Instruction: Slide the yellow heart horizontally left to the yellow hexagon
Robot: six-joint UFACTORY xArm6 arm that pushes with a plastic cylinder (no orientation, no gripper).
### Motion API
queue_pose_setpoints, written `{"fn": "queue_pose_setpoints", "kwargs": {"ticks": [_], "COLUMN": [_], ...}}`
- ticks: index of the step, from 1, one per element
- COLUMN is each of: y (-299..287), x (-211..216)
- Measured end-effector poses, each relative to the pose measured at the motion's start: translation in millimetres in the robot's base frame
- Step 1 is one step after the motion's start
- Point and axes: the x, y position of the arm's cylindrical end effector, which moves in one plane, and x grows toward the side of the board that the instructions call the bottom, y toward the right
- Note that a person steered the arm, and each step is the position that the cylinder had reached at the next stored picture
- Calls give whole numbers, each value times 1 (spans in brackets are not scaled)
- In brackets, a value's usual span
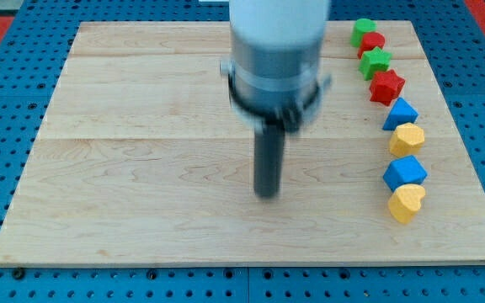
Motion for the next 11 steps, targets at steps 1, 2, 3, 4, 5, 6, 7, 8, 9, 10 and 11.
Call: {"fn": "queue_pose_setpoints", "kwargs": {"ticks": [1,2,3,4,5,6,7,8,9,10,11], "y": [63,149,258,224,148,79,59,54,15,11,10], "x": [47,45,44,6,-21,-34,-16,26,-4,-66,-70]}}
